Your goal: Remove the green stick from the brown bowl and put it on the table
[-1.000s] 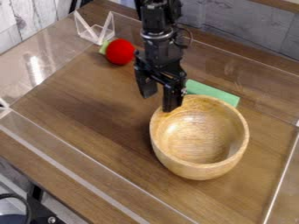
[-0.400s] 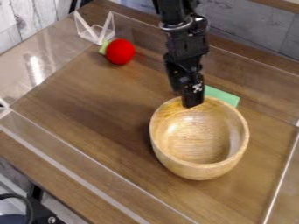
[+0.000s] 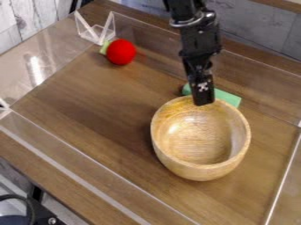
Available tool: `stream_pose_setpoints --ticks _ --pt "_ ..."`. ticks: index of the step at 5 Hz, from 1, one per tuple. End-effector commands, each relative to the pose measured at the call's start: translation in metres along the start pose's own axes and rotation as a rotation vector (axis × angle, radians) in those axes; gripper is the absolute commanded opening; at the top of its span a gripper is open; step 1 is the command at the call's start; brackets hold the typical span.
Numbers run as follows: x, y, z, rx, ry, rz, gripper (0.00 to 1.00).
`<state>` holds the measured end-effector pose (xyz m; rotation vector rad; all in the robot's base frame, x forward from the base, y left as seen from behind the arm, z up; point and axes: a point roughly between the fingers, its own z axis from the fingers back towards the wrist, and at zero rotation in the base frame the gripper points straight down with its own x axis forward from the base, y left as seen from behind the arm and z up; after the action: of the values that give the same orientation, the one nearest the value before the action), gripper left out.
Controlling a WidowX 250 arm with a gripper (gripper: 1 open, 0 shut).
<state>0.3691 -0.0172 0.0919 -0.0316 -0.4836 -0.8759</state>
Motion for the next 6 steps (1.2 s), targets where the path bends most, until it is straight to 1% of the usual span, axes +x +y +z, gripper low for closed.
stream_pose_setpoints --ticks 1,2,3,4,5,6 --pt "0.017 -0.001 0.003 0.045 -0.013 -0.038 1.0" --pt "0.017 -0.011 -0.006 0.06 0.008 -0.021 1.0" --pt "0.022 -0.014 -0.001 0.061 0.029 -0.033 1.0" --pt "0.028 -0.01 0.004 0.062 0.042 -0.036 0.0" --pt "0.026 -0.009 0.001 0.06 0.052 -0.048 0.0" --pt "0.023 -0.01 -0.005 0.056 0.062 -0.075 1.0"
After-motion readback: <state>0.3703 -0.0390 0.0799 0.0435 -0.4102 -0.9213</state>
